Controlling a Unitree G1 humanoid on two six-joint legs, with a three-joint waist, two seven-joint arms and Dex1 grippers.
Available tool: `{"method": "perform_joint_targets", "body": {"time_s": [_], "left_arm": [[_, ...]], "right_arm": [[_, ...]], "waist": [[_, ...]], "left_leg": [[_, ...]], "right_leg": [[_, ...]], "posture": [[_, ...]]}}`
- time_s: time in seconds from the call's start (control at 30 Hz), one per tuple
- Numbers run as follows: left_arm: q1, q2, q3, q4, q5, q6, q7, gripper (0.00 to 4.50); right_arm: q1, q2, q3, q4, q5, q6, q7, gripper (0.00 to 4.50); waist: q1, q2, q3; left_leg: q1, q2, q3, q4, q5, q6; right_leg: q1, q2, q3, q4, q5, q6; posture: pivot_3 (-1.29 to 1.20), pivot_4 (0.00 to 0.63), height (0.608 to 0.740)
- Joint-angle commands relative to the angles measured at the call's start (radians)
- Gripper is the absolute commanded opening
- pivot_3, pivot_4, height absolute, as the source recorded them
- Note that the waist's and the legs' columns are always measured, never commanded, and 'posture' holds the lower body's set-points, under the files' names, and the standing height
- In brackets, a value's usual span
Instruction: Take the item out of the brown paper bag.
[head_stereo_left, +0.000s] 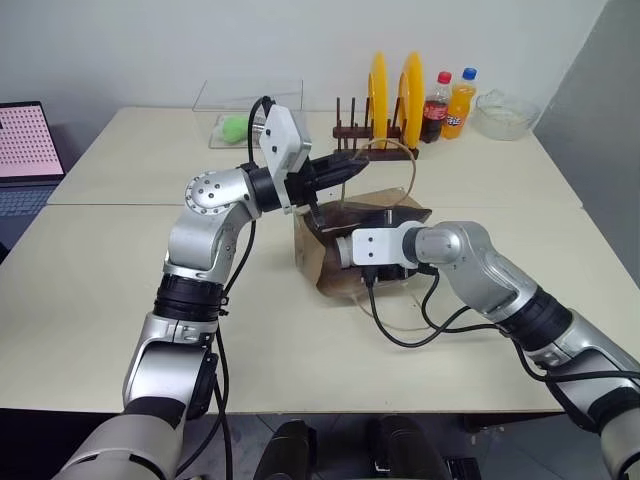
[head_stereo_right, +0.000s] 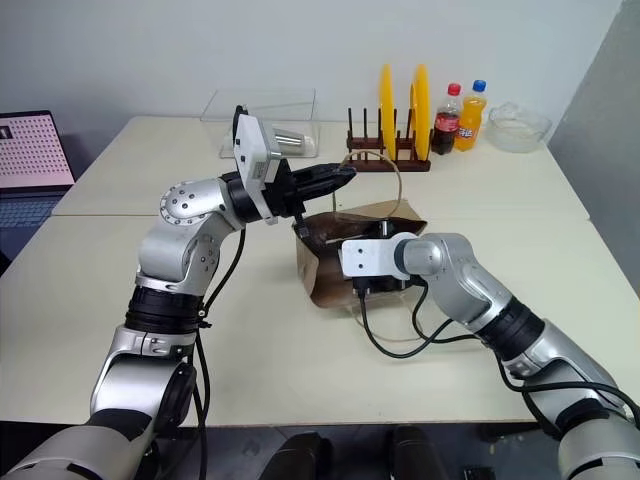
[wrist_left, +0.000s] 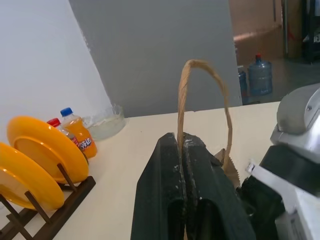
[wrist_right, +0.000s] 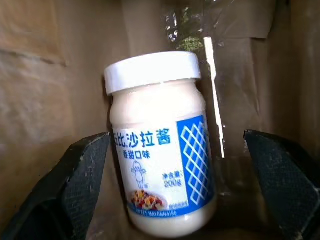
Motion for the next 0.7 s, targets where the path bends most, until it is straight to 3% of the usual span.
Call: {"method": "perform_joint_targets", "body": {"time_s": [0.03, 0.13, 0.33, 0.57, 0.7], "left_arm": [[-0.031, 0.004, 0.019, -0.01, -0.003, -0.026, 0.004, 0.0], [-0.029, 0.004, 0.017, -0.005, 0.001, -0.032, 0.005, 0.0], [-0.026, 0.017, 0.01, 0.032, 0.048, -0.06, 0.027, 0.0], [-0.044, 0.019, 0.006, 0.086, 0.094, -0.091, 0.05, 0.0], [-0.06, 0.017, 0.002, 0.122, 0.119, -0.104, 0.069, 0.0]], "right_arm": [[-0.035, 0.02, 0.017, 0.089, -0.062, -0.06, 0.024, 4.49], [-0.044, 0.054, 0.011, 0.15, -0.086, -0.086, 0.034, 4.49], [-0.047, 0.074, -0.035, 0.145, -0.093, -0.117, 0.064, 3.01], [-0.019, 0.038, -0.124, -0.014, -0.04, -0.128, 0.13, 3.01], [0.021, 0.009, -0.24, -0.176, 0.095, -0.142, 0.183, 3.01]], "waist": [[0.0, 0.0, 0.0], [-0.001, 0.0, 0.0], [-0.002, 0.0, 0.0], [-0.001, 0.0, 0.0], [0.001, 0.0, 0.0]], "left_leg": [[0.0, 0.0, 0.0, 0.0, 0.0, 0.0], [0.0, 0.0, 0.0, 0.0, 0.0, 0.0], [0.001, 0.0, 0.0, 0.0, 0.0, -0.001], [-0.001, 0.0, 0.0, 0.0, 0.001, -0.001], [-0.003, 0.0, -0.001, 0.0, 0.001, -0.002]], "right_leg": [[0.0, 0.0, 0.0, 0.0, 0.0, 0.0], [0.0, 0.0, 0.0, 0.0, 0.0, 0.0], [0.0, 0.0, 0.0, 0.001, 0.0, 0.0], [-0.002, 0.0, 0.0, 0.001, 0.0, 0.0], [-0.003, 0.0, -0.001, 0.0, 0.0, 0.0]], "posture": [[0.0, 0.15, 0.74], [0.0, 0.15, 0.74], [0.0, 0.15, 0.74], [0.0, 0.15, 0.74], [0.0, 0.15, 0.74]]}}
